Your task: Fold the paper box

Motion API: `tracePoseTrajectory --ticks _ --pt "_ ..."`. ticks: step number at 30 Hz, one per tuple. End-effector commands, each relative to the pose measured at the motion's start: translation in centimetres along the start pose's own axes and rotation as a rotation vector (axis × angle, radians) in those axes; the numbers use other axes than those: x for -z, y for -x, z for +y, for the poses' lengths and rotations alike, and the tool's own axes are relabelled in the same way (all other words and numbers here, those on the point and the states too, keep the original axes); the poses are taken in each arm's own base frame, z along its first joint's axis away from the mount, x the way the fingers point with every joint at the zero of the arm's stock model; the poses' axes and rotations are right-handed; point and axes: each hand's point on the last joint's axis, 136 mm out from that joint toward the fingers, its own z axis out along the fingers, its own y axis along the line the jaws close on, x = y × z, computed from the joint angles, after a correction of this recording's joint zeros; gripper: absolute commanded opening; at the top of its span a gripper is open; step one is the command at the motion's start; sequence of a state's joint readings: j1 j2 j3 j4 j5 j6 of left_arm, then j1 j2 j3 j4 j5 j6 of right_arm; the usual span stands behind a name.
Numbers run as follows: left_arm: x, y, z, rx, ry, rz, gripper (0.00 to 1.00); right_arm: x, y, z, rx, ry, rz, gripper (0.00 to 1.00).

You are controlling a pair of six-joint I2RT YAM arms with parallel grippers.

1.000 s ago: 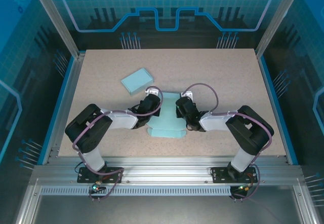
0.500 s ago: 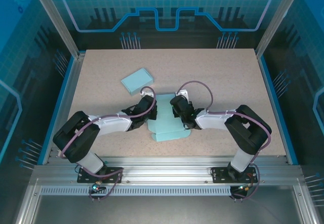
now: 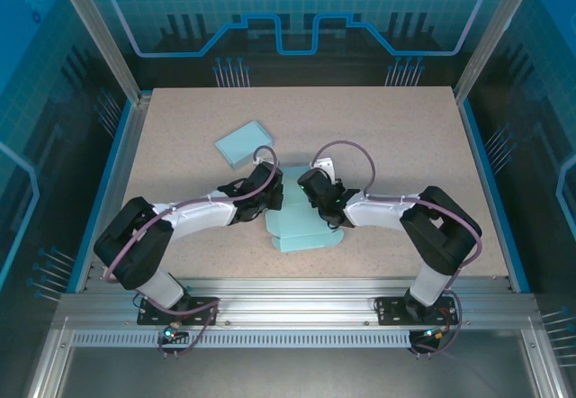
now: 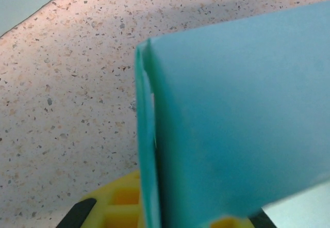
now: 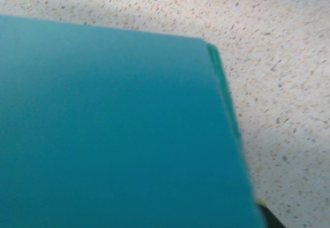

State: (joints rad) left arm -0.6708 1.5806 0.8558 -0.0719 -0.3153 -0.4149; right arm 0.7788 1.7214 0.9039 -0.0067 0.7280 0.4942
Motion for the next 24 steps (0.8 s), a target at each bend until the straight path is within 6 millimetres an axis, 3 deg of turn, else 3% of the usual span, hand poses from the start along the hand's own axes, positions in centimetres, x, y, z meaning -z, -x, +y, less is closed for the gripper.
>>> tracePoseTrajectory --ticks 1,6,13,18,24 --pt "1.3 0.5 -1.1 0.006 -0.043 0.02 0.0 -0.5 -2.1 -4.8 0.129 -0.301 0.08 0.09" --pt "1.4 1.2 -0.4 0.048 -0.011 -0.013 0.0 0.9 -2.3 -7.2 0.193 -0.566 0.085 0.05" --pt "1.5 2.2 -0.7 0.104 -0.027 -0.059 0.0 2.5 -1.5 -5.3 0.259 -0.645 0.001 0.02" --pt "1.6 2.0 -1.0 0.119 -0.054 -0.057 0.0 1.8 -1.9 -4.1 0.243 -0.567 0.014 0.04" --pt "1.6 1.5 -0.5 0.11 -0.034 -0.042 0.0 0.5 -2.8 -0.8 0.135 -0.219 0.03 0.23"
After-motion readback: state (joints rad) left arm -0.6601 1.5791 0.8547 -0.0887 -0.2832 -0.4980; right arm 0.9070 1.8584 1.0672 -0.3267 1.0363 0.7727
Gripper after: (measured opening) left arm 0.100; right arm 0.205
